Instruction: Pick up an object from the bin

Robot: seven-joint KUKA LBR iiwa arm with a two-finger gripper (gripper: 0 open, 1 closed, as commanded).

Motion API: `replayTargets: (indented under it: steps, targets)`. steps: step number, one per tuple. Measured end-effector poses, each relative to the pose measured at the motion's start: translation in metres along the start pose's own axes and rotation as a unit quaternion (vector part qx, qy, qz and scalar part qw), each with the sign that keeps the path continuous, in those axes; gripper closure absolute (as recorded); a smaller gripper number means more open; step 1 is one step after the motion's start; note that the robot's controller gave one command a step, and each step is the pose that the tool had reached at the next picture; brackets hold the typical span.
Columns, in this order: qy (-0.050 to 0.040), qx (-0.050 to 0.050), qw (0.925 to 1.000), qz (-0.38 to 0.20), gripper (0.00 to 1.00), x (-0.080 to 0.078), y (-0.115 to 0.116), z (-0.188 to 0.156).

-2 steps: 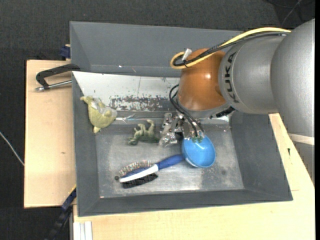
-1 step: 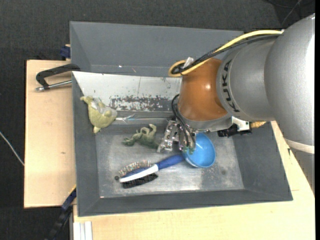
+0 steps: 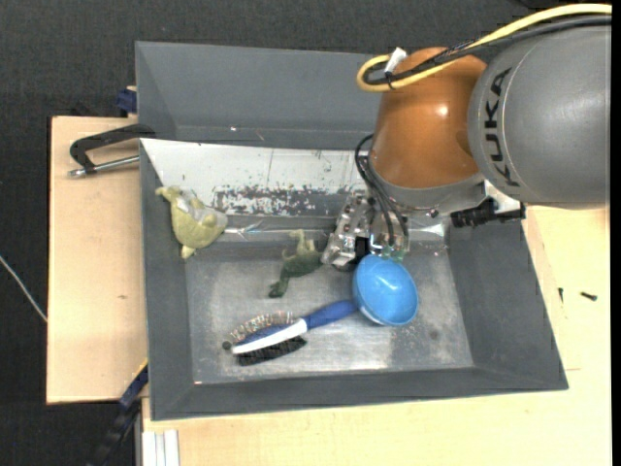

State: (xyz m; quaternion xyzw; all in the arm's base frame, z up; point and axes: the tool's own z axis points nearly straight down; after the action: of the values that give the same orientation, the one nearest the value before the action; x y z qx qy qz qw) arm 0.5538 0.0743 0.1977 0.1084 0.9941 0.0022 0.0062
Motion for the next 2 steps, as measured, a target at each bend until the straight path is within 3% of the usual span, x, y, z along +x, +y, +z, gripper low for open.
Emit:
replayTargets:
  steps: [1,2]
  targets:
    - [0.0024,0.001,0.9999,0.011,1.00,-0.040,0.004,0.015]
    - [0.0069,0.004,0.9968,0.080,1.00,-0.023,-0.062,0.018]
